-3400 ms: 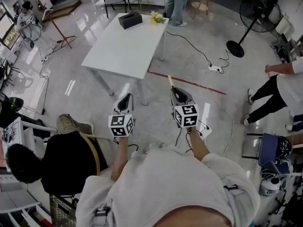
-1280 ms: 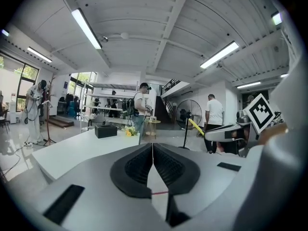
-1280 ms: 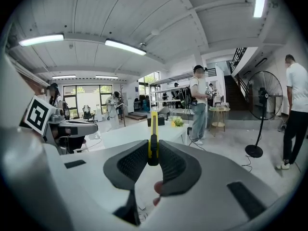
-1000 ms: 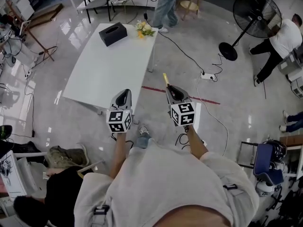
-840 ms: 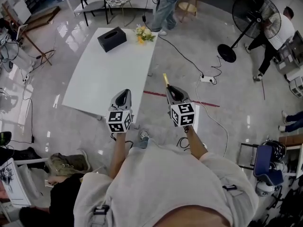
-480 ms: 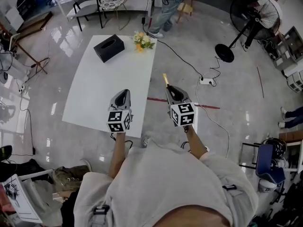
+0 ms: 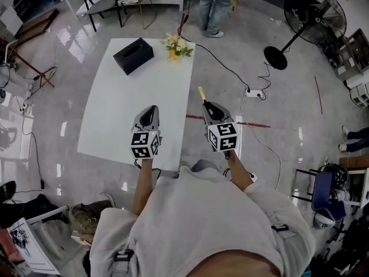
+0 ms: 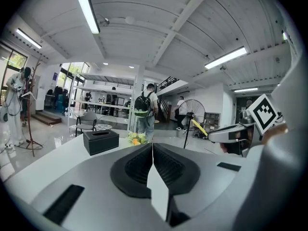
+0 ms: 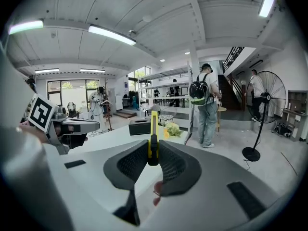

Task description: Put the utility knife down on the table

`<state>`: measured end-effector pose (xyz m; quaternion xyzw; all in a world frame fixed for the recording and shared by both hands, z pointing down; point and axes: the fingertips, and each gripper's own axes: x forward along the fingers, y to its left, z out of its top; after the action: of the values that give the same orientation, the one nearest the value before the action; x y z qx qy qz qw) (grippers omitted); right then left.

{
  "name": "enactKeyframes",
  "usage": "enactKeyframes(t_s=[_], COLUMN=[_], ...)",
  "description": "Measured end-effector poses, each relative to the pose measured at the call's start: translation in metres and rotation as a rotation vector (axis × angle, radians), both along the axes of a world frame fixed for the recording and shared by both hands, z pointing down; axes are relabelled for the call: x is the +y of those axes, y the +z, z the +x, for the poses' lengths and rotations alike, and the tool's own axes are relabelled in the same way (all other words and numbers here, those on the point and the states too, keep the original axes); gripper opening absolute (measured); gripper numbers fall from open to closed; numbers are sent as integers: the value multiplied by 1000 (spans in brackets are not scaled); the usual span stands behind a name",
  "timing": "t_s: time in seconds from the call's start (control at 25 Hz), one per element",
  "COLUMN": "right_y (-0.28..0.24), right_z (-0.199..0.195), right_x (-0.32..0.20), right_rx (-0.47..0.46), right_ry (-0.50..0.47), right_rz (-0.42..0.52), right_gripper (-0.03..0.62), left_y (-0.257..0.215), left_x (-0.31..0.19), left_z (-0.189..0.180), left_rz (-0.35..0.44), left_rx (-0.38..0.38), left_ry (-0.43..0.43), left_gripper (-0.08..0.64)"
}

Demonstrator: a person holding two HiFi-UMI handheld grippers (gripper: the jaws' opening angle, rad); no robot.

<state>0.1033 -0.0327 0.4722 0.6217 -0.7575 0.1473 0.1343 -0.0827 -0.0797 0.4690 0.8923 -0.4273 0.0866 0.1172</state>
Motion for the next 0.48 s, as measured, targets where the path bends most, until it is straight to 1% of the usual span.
enactKeyframes(t_s=[0.28, 0.48], right_y=[8, 16], right_z=[-7, -13], right_x=[-8, -21], right_rx=[-1, -6], right_ry=[-23, -58], right_rz=[-28, -43], right_gripper=[83, 83], left_y=[9, 19], left_x=[-2, -6], left_z=[-4, -10], left_rz=[-29, -50], left_rx=[-3, -11], left_ry=[-11, -38], left_gripper=[23, 23])
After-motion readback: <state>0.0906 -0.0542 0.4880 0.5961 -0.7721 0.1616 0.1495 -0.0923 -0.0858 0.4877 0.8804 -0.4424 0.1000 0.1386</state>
